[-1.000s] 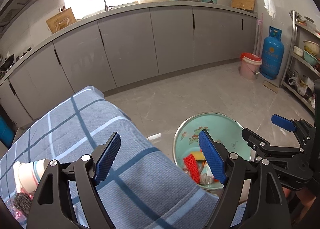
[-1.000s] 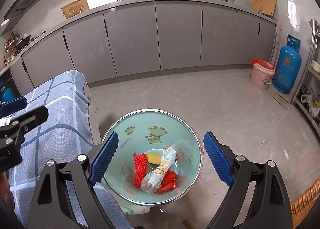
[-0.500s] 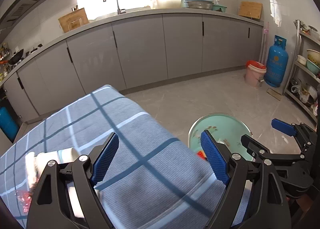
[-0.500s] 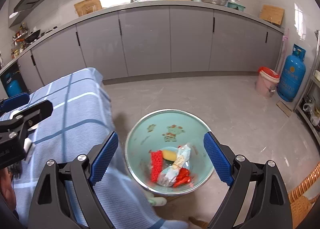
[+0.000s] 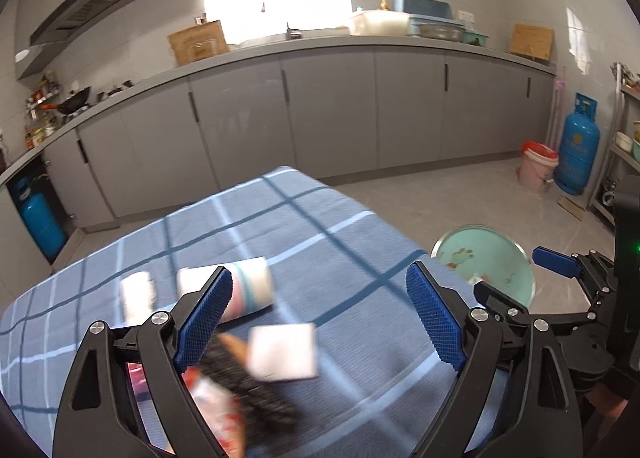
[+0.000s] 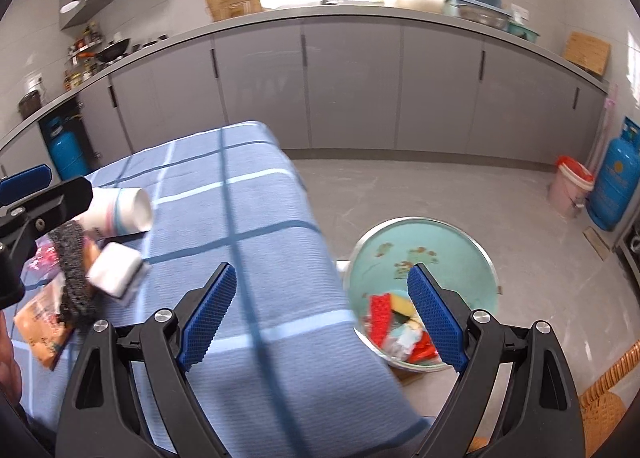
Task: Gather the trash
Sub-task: 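Move both grippers back over the remaining trash on the table, then grasp the orange snack bag with left gripper while right gripper grasps black scrubber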
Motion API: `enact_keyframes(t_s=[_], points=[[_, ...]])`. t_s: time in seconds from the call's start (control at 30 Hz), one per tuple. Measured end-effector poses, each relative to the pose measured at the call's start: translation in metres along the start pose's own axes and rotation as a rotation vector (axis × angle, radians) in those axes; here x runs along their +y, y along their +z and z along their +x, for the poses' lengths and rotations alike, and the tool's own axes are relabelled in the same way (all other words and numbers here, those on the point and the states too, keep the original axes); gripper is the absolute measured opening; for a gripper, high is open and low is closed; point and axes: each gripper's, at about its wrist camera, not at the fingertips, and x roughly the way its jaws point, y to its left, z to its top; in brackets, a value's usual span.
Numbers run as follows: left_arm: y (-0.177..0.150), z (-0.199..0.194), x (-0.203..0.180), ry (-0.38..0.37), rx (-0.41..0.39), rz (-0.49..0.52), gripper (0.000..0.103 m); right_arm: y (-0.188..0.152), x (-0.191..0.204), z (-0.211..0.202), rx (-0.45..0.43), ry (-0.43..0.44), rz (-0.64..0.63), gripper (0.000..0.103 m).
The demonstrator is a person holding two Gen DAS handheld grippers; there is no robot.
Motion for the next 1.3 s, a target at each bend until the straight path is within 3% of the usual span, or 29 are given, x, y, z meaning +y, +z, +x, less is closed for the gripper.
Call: enact_keyframes(t_s=[0.27,0.6,0.77,1.03,1.2,1.27,1.3], points=[[-0.024,-0.020,0.067,0.130,0.009,-0.059,0.089,0.000,0.058,0.001,0.010,0.081,-0.069,0.087],[-0.074,-0.019,0.151,0.295,0.118,-0.160,0.089,0.002,0.128,0.008,0.027,0.190,-0.171,0.087],[-0.090,-0.017,0.178,0.335,0.154,-0.215,0.089,-0.004,0.156,0.011,0.040,0.236,-0.215,0.086],[-0.102,-0.016,0.181,0.331,0.173,-0.237,0.089,-0.006,0.186,0.023,0.051,0.265,-0.268,0.085],[-0.103,-0.020,0.178,0.322,0.168,-0.238,0.089,-0.014,0.200,0.036,0.108,0.304,-0.300,0.065],[-0.102,-0.024,0.176,0.323,0.162,-0.236,0.089,-0.018,0.203,0.036,0.123,0.320,-0.309,0.026],[-0.102,-0.026,0.175,0.322,0.159,-0.235,0.089,-0.019,0.202,0.033,0.111,0.323,-0.306,0.026]])
